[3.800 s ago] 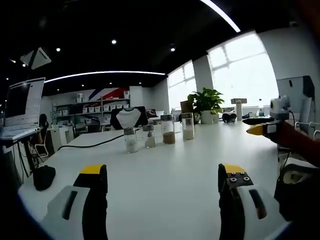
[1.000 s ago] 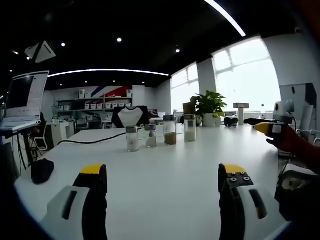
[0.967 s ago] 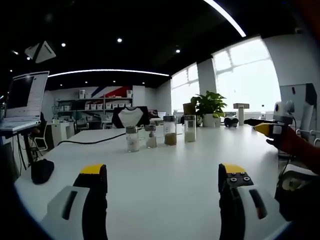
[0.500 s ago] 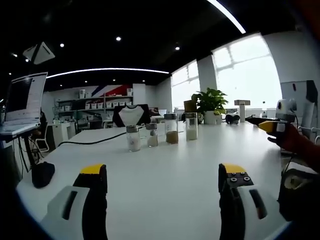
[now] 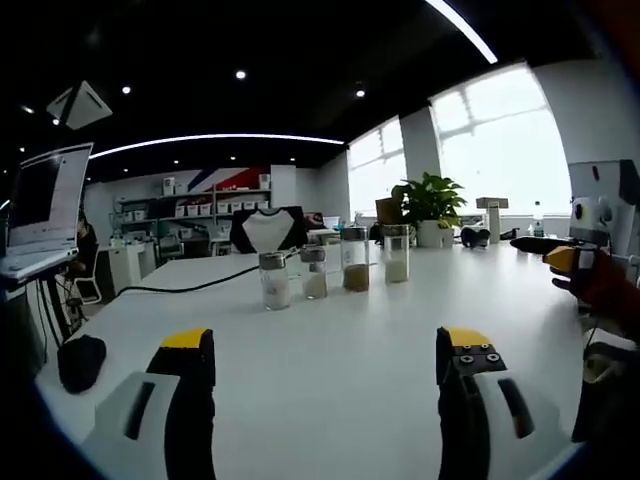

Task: Rotate the seasoning bottle until the label or dispensing opening points toward the visible target arrow and the bottle remains upright within the marked orientation range

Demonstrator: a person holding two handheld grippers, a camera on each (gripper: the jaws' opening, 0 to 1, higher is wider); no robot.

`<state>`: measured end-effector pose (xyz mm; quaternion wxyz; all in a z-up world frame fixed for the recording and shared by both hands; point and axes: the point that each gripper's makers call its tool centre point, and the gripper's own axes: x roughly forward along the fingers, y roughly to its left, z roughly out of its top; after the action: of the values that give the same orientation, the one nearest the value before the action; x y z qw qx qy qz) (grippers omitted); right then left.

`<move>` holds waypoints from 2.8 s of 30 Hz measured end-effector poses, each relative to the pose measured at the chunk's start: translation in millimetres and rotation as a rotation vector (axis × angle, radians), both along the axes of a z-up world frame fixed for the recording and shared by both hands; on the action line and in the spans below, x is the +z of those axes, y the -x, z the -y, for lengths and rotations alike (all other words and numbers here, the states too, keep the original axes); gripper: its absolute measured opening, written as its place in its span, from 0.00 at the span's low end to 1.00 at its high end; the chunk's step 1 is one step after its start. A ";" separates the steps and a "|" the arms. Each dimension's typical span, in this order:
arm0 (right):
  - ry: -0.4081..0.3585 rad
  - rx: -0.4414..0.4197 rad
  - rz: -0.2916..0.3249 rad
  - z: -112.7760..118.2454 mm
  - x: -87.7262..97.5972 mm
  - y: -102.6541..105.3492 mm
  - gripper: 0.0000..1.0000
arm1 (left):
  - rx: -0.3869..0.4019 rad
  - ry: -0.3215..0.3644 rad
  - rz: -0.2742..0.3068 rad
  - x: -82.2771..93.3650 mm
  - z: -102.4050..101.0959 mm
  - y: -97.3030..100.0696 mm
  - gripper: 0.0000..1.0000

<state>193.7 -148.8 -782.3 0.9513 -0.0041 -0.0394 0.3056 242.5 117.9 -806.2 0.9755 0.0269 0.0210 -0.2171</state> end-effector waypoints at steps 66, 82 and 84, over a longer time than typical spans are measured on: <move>0.085 0.048 -0.052 -31.8 -9.2 4.0 0.99 | 0.069 0.042 0.074 7.5 -4.1 -168.3 0.72; 0.066 0.071 -0.068 -28.8 -13.2 2.0 0.96 | 0.071 0.118 0.053 13.2 6.6 -210.0 0.58; 0.070 0.076 -0.068 -28.4 -13.5 2.4 0.96 | 0.065 0.121 0.049 11.7 9.5 -212.2 0.56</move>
<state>191.3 -120.4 -795.8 0.9390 -0.0256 0.0035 0.3428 454.7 108.4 -794.5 0.9821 -0.0273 -0.0152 -0.1857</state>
